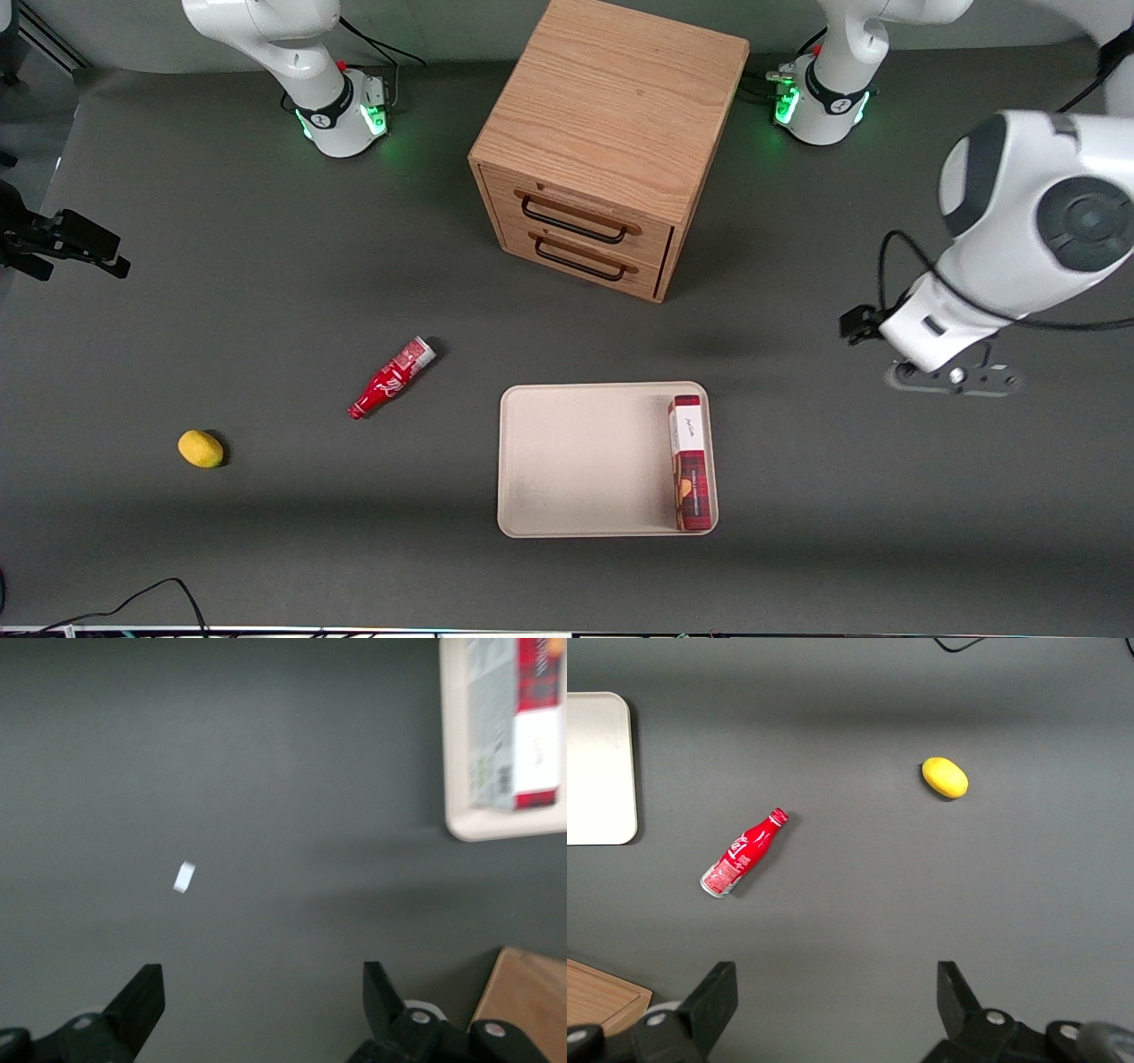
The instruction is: Place red cookie box on tray
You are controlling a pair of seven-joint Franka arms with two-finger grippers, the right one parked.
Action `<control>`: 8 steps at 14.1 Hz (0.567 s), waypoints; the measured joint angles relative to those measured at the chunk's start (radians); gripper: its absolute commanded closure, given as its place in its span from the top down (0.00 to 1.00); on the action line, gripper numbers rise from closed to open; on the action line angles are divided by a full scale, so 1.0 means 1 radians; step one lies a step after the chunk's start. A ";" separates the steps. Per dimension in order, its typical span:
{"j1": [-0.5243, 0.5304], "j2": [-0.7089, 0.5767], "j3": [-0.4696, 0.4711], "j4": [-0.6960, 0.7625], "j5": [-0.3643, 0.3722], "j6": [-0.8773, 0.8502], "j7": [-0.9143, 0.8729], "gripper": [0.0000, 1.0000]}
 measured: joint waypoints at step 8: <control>0.021 -0.232 0.109 -0.098 0.091 -0.086 0.129 1.00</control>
